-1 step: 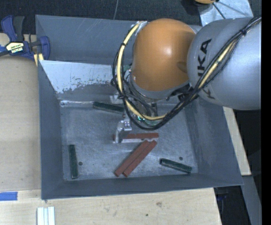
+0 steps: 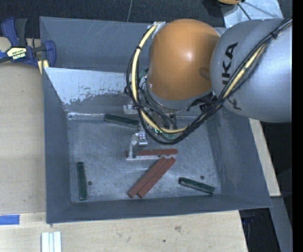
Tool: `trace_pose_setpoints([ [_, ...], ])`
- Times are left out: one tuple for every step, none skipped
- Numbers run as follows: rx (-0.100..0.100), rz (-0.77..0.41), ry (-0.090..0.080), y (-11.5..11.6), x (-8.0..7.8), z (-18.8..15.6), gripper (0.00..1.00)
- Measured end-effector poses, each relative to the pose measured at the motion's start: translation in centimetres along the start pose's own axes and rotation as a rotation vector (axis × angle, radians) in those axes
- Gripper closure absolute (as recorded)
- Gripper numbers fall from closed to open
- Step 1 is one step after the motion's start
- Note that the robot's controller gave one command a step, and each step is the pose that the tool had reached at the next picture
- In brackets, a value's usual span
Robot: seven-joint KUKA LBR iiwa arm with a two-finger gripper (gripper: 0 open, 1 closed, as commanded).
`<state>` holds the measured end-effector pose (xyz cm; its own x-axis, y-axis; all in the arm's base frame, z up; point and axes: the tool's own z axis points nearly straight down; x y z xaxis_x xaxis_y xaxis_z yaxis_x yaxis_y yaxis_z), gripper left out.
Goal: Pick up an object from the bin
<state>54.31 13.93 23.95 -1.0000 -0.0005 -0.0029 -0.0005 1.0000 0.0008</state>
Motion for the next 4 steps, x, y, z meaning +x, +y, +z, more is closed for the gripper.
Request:
trace_pose_setpoints([
  [-0.002,-0.063,-0.007,-1.6,0.4,1.8,0.0],
  [-0.009,-0.134,-0.02,-8.0,-0.4,15.6,1.0],
  [-0.009,-0.133,-0.02,-8.0,-0.4,15.6,1.0],
  [0.001,-0.147,0.0,-9.5,-2.4,2.6,1.0],
])
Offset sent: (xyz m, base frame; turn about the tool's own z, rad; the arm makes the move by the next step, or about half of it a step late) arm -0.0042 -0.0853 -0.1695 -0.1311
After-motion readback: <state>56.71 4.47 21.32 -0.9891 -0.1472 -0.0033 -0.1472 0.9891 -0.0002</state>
